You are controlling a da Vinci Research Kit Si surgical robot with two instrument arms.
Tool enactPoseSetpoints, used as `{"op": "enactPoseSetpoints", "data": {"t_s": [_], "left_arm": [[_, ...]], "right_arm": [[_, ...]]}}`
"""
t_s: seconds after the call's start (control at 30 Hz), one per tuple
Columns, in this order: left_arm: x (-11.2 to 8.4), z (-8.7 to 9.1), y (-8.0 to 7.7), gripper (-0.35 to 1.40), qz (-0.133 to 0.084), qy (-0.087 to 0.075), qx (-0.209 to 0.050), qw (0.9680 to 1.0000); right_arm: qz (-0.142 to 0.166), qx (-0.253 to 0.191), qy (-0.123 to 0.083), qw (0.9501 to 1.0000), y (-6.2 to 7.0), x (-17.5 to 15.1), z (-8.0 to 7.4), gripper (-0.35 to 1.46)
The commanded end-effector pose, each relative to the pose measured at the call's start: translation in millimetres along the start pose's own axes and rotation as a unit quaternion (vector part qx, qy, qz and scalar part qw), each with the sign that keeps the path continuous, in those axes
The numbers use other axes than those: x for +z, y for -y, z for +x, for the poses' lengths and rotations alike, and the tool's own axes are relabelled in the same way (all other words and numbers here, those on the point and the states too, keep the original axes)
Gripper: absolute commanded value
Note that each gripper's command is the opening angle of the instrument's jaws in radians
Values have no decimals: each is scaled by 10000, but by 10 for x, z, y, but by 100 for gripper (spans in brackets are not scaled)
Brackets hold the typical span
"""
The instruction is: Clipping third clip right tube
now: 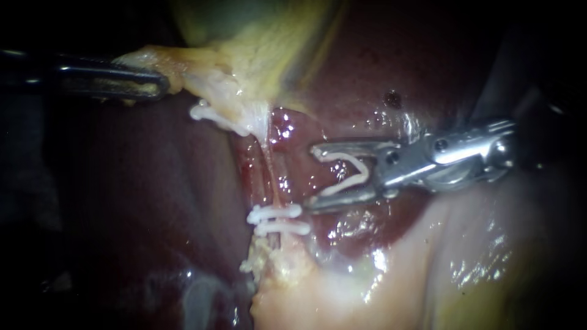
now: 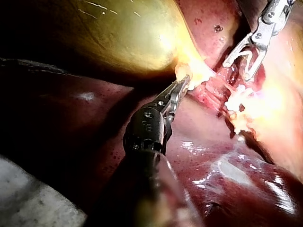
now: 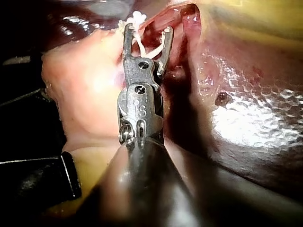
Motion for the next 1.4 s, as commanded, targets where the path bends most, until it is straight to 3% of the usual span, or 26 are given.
{"op": "enactPoseSetpoints", "data": {"t_s": [0.03, 0.5, 1.0, 1.23, 1.4], "left_arm": [[0, 0, 0, -35, -1, 1, -1, 10000], [2, -1, -1, -35, -8, 3, 0, 10000], [3, -3, 0, -35, -3, 2, 4, 10000], [3, -3, 0, -35, -4, 2, 5, 10000], [3, -3, 1, -35, -8, 2, 8, 10000]], "right_arm": [[10, 37, 0, 10000, -2, 5, -2, 50], [45, 293, -29, 9996, -24, 47, -7, 50], [530, 926, -664, 9921, -35, 83, -1, 50], [673, 943, -812, 9899, -32, 82, 3, 50], [961, 956, -1027, 9854, -22, 76, 11, 50]]}}
